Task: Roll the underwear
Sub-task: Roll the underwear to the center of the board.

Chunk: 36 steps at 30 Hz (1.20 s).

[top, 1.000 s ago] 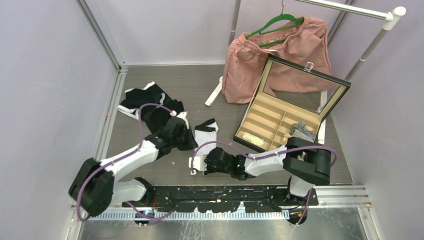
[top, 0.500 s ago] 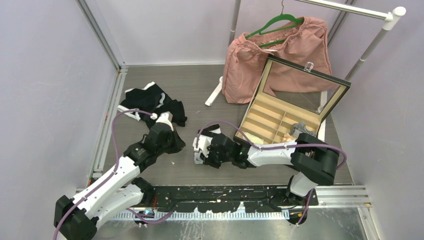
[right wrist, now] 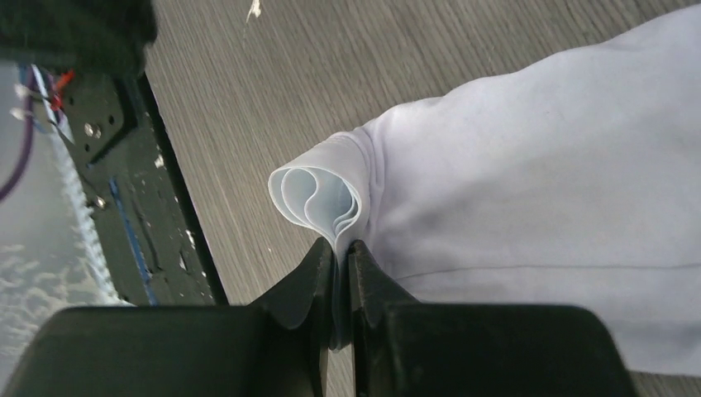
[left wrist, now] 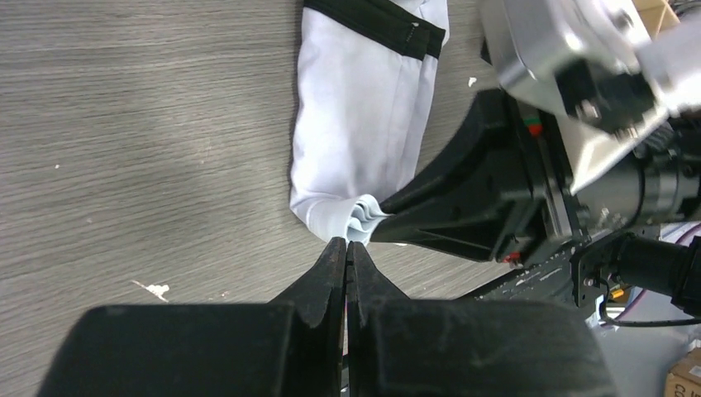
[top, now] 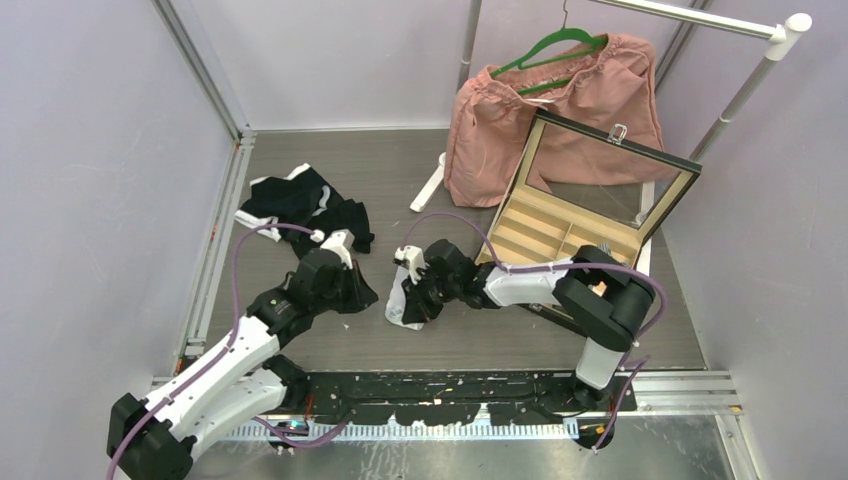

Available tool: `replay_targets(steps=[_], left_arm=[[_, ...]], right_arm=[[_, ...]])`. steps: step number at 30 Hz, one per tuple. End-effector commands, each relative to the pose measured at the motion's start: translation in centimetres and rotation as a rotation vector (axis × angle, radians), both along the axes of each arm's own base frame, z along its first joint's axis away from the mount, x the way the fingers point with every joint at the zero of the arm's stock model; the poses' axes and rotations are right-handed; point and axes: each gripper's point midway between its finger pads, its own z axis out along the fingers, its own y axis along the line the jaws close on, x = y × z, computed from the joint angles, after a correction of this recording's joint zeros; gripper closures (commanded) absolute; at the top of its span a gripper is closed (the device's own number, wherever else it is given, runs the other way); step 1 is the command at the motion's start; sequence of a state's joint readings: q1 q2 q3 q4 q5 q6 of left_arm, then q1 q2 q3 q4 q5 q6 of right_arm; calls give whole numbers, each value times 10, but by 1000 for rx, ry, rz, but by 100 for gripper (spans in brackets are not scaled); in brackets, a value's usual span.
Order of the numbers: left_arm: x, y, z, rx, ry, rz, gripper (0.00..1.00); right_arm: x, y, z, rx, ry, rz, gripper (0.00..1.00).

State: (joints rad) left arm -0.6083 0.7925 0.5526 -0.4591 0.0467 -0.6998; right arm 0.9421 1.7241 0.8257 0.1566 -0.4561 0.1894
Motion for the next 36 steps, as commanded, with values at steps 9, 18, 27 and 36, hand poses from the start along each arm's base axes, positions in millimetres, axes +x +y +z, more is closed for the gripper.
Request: replay_targets(steps=[9,18,27,36], left_arm=[[-6,-21,1,-75,-34,-138,99],[-5,-36,-14,-83,6,-194,99],[-3,-55,-24,-97,24,-247,99],[13,-50,-47,-24,43,-174,99]], right_arm=[[13,-3,-22,-97,283,-123,99],[20,-20,-47,-190,316,-203,99],[20,-23,-54,-208,330,-211,99],[19,-26,-55,-218,330,-211,99]])
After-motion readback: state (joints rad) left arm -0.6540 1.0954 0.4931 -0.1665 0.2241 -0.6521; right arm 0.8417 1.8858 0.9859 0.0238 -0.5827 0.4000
